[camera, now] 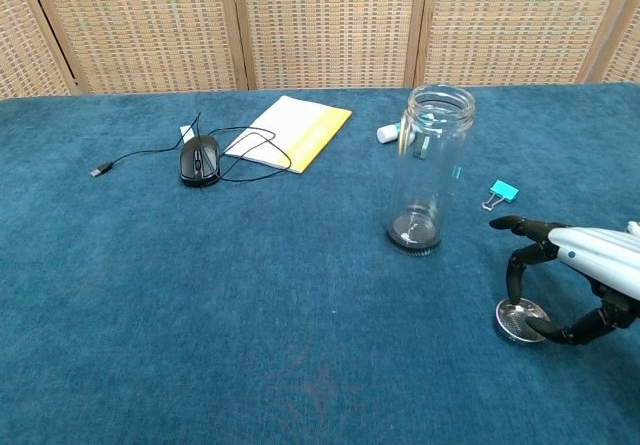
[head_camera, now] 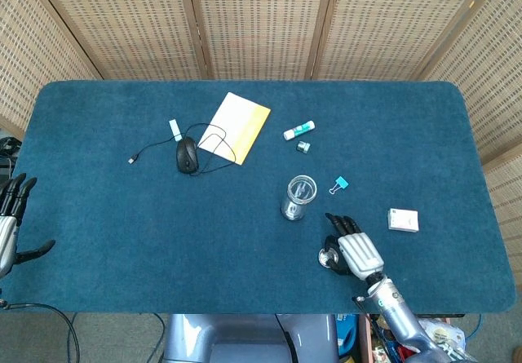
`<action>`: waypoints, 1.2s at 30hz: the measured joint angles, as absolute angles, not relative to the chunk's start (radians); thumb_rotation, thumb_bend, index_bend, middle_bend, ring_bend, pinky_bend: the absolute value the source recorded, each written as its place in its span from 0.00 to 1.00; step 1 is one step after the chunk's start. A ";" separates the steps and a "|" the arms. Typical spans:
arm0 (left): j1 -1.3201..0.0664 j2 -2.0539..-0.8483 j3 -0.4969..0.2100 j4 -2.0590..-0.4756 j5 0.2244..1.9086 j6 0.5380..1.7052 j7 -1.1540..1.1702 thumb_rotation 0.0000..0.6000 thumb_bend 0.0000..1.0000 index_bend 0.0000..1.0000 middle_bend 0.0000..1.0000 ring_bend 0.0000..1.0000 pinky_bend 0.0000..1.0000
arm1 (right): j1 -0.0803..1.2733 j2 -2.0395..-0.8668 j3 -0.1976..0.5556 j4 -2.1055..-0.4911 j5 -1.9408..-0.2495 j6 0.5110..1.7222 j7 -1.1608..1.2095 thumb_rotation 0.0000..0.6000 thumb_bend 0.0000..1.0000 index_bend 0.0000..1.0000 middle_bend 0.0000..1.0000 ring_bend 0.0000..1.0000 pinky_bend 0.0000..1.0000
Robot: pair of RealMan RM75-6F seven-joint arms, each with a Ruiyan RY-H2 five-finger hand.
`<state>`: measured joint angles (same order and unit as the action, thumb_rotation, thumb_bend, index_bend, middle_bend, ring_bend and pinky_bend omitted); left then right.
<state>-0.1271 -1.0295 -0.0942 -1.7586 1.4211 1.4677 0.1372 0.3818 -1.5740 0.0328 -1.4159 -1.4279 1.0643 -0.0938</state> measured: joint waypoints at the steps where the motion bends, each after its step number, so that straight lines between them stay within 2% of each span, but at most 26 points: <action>1: -0.128 -1.029 -0.094 -1.758 1.421 1.466 0.136 1.00 0.05 0.00 0.00 0.00 0.00 | 0.382 -1.574 0.032 -1.416 -1.427 1.064 -0.094 1.00 0.55 0.54 0.00 0.00 0.00; 19: -0.130 -1.028 -0.094 -1.759 1.416 1.463 0.134 1.00 0.05 0.00 0.00 0.00 0.00 | 0.387 -1.586 0.025 -1.412 -1.424 1.074 -0.091 1.00 0.60 0.65 0.00 0.00 0.00; 31: -0.132 -1.027 -0.093 -1.759 1.413 1.459 0.132 1.00 0.05 0.00 0.00 0.00 0.00 | 0.381 -1.554 0.020 -1.459 -1.445 1.106 -0.077 1.00 0.60 0.66 0.00 0.00 0.00; 36: -0.135 -1.026 -0.093 -1.759 1.409 1.452 0.131 1.00 0.05 0.00 0.00 0.00 0.00 | 0.369 -1.503 0.014 -1.512 -1.467 1.141 -0.070 1.00 0.61 0.67 0.00 0.00 0.00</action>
<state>-0.1350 -1.0263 -0.0926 -1.7588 1.4090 1.4524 0.1315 0.3693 -1.5033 0.0141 -1.5117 -1.4674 1.1415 -0.0699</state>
